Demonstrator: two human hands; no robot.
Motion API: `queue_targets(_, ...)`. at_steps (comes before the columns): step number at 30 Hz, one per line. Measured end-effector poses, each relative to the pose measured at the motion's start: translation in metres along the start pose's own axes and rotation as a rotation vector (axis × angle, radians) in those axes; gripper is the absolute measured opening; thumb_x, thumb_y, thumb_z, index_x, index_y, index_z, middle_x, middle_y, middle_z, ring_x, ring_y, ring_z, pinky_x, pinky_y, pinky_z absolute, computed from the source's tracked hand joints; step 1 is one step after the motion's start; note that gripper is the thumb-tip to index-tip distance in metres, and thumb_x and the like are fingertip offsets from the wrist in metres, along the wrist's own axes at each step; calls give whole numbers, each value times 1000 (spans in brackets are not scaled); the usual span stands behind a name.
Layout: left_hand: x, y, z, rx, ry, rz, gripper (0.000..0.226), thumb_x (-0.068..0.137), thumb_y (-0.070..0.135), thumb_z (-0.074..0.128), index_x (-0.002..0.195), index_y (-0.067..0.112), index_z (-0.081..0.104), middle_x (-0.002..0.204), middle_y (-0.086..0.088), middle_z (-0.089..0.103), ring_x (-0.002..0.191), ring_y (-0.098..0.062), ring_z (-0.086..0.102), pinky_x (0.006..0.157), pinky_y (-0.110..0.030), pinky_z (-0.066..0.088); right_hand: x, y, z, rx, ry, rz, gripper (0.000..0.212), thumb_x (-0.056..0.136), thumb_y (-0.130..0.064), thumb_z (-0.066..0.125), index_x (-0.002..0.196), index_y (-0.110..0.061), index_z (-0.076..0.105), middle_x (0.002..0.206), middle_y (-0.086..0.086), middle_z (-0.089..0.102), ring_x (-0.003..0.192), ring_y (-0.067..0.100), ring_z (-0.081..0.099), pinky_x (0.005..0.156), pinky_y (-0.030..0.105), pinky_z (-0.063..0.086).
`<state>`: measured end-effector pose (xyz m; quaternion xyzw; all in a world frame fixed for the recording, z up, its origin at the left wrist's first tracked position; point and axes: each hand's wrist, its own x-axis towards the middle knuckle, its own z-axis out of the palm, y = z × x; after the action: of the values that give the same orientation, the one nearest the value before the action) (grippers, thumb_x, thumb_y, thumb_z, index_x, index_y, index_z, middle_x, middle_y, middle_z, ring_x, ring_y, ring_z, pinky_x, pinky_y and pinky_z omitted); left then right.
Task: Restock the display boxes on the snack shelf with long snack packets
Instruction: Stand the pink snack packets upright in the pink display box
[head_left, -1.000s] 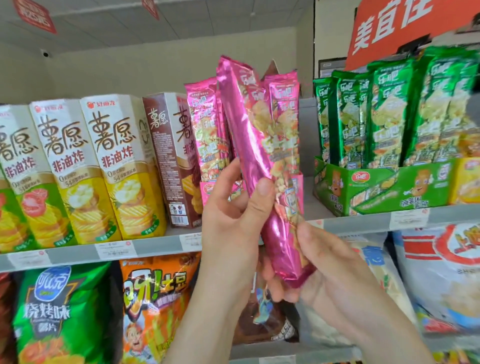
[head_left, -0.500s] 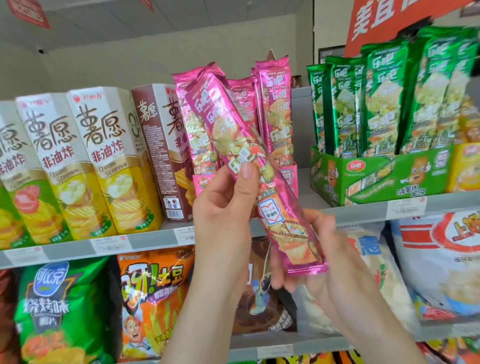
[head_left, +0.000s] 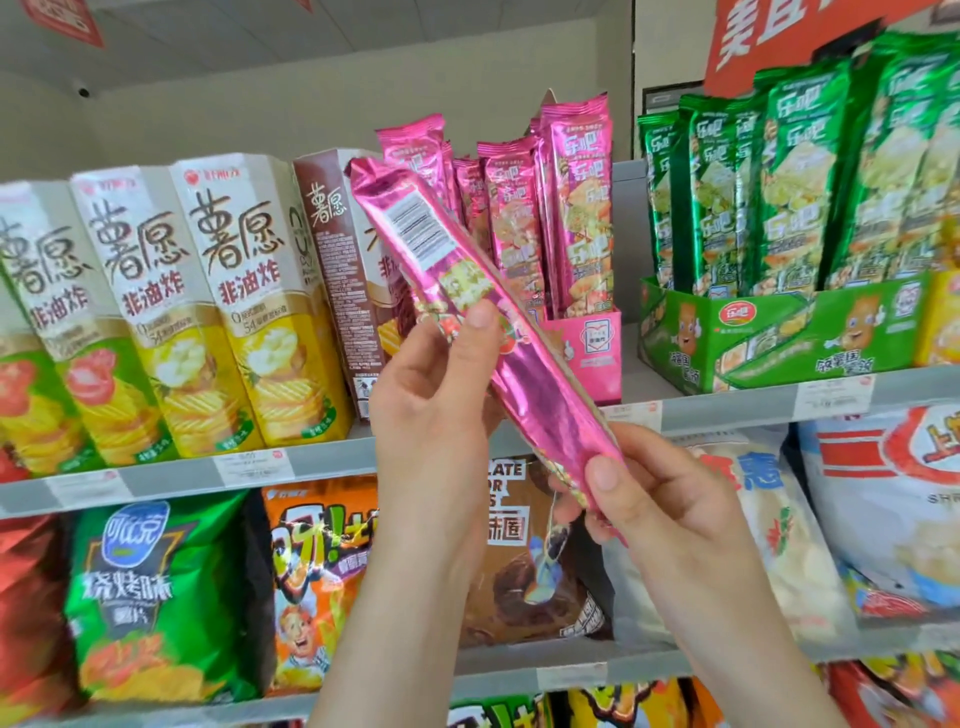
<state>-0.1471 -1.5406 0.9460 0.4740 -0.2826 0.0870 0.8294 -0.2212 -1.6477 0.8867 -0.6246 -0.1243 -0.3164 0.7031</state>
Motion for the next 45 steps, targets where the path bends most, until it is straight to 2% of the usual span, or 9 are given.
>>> queue_targets(5,-6,11,-15,-103,14,-55,28,81,39,69,93,14,71,76,0,67,68,-14,61,63,-31,54,-21,-8,10,37,-67,-26,40,64,-37,84,102,-39,76,100,-3,77,93,13,73,77,17,55)
queue_targets(12,-4,16,-13,-149,-60,-88,44,87,37,65,124,13,60,84,1,68,75,-12,63,69,-29,56,-22,-1,14,-181,239,-241,34,61,-22,82,91,-39,77,80,-12,76,72,6,73,66,12,54)
queue_targets(18,2,29,-15,175,-178,91,29,78,39,75,100,23,65,85,11,72,77,-7,69,66,-21,54,-21,11,9,-663,288,-555,40,69,-2,75,98,-26,62,97,-15,60,92,-2,60,78,7,43)
queue_targets(21,6,32,-22,108,-167,58,20,79,20,74,97,17,65,78,7,71,67,-9,66,59,-27,54,-21,3,8,-669,131,-497,35,73,-23,78,97,-32,55,104,-15,54,100,5,57,81,11,44)
queue_targets(24,10,33,-28,-25,-182,-6,21,81,11,66,103,11,64,88,-8,68,73,-18,64,65,-34,57,-22,-6,9,-301,-15,-203,39,74,-47,75,102,-37,50,113,-15,58,110,11,59,85,14,48)
queue_targets(28,12,33,-28,-197,-303,-56,31,86,2,53,117,3,53,101,-16,65,85,-26,64,71,-38,56,-18,-6,10,-177,33,-150,20,87,-29,70,98,-35,54,104,-9,71,96,11,68,76,15,52)
queue_targets(33,23,39,-28,-110,-336,-93,26,91,22,59,115,11,61,117,-18,62,97,-23,63,80,-35,55,-16,5,14,-295,245,-225,40,70,-32,73,106,-42,60,93,-22,74,82,0,71,71,7,51)
queue_targets(37,34,50,-26,182,-223,71,24,82,50,66,94,30,72,99,1,72,95,-16,69,85,-37,55,-15,12,15,-468,320,-282,56,66,-46,83,113,-61,57,94,-36,68,85,-6,69,76,9,52)
queue_targets(45,59,79,-16,372,-287,340,59,88,14,72,136,29,41,86,9,73,75,-8,69,58,-21,53,-4,8,19,-731,298,-272,52,59,-72,67,106,-65,44,99,-33,63,93,-13,58,74,2,43)
